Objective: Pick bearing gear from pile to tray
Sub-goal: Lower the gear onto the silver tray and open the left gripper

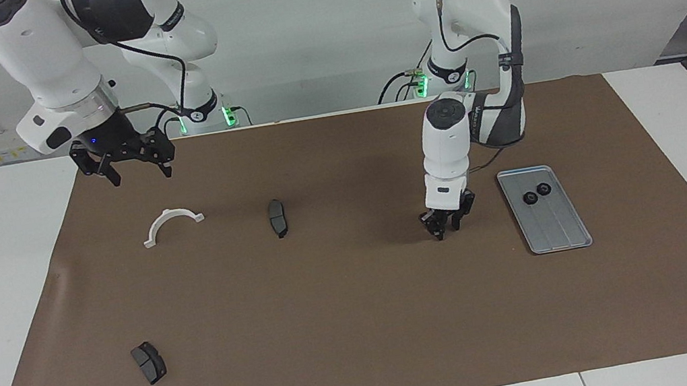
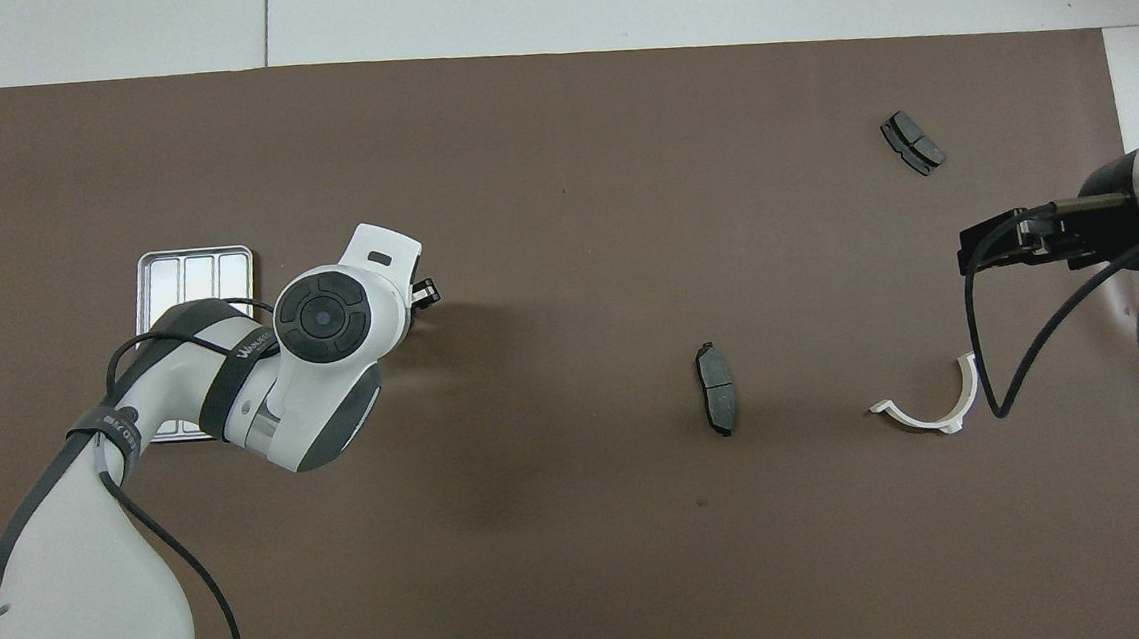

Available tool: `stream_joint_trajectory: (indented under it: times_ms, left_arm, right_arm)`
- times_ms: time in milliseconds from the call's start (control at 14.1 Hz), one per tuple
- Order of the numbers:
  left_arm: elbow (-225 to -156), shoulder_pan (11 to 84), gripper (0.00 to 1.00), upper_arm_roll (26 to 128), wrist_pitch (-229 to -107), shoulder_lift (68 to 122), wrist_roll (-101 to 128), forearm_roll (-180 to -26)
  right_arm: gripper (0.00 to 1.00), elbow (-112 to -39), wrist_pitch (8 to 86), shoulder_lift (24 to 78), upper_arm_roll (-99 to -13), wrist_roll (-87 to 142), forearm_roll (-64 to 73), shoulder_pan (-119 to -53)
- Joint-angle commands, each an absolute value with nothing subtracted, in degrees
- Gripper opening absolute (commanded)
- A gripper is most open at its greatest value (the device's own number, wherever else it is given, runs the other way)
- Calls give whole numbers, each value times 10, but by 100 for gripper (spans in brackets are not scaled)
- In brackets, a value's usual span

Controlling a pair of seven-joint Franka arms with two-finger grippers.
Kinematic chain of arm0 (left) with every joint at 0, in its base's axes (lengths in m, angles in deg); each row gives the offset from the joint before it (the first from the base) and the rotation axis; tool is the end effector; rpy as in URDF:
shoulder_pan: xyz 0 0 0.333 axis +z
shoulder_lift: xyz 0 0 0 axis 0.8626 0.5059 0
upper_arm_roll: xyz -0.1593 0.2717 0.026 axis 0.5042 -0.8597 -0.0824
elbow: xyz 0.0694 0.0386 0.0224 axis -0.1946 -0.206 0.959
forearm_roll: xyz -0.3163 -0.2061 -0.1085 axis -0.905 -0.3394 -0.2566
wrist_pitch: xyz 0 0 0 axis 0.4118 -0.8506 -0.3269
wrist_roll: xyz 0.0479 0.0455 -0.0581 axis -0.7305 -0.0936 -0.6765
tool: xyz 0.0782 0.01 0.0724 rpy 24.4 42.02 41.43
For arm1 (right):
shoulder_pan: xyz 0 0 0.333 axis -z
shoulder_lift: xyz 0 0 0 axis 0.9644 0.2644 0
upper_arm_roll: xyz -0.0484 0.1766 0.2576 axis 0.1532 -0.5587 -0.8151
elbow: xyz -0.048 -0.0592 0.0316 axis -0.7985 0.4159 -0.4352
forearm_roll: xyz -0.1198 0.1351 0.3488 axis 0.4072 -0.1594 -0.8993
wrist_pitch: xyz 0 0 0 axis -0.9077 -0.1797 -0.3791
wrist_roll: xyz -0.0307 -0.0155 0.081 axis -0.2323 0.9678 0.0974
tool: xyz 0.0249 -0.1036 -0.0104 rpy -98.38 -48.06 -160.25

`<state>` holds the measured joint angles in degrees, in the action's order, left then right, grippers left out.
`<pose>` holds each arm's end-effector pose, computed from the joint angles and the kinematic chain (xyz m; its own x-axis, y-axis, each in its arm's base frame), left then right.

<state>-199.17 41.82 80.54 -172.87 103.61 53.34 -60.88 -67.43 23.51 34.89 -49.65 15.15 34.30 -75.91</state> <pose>0.5528 -0.2468 0.2955 0.9275 0.3162 0.1993 0.3233 -0.9463 -0.0033 0.5550 0.0234 0.5920 0.9993 -0.0343 -0.0167 -0.0346 -0.9992 -0.0180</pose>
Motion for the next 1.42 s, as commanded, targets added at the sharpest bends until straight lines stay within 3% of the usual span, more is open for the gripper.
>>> stream_joint_trajectory:
  times_ms: [0,283,425,780,921,1063,1346]
  left_arm:
    - [-2001,404,47,798,-1725,1029,544,-615]
    - [-2004,405,43,799,-1724,1029,544,-615]
    - [-2004,405,0,799,-1723,1028,543,-615]
    - [-1996,407,0,799,-1701,1026,536,-615]
    - [-1982,418,0,800,-1649,994,505,-615]
    - [-1980,467,0,800,-1623,960,387,-625]
    - [-1965,588,0,799,-1637,959,141,-687]
  right_arm:
    - [100,-693,239,334,-497,158,330,-755]
    - [100,-693,239,333,-497,159,330,-762]
    - [100,-693,239,333,-497,159,330,-760]
    - [100,-693,239,333,-497,159,330,-760]
    - [100,-693,239,334,-497,159,330,-760]
    - [100,-693,239,333,-497,159,330,-760]
    - [100,-693,239,333,-497,159,330,-760]
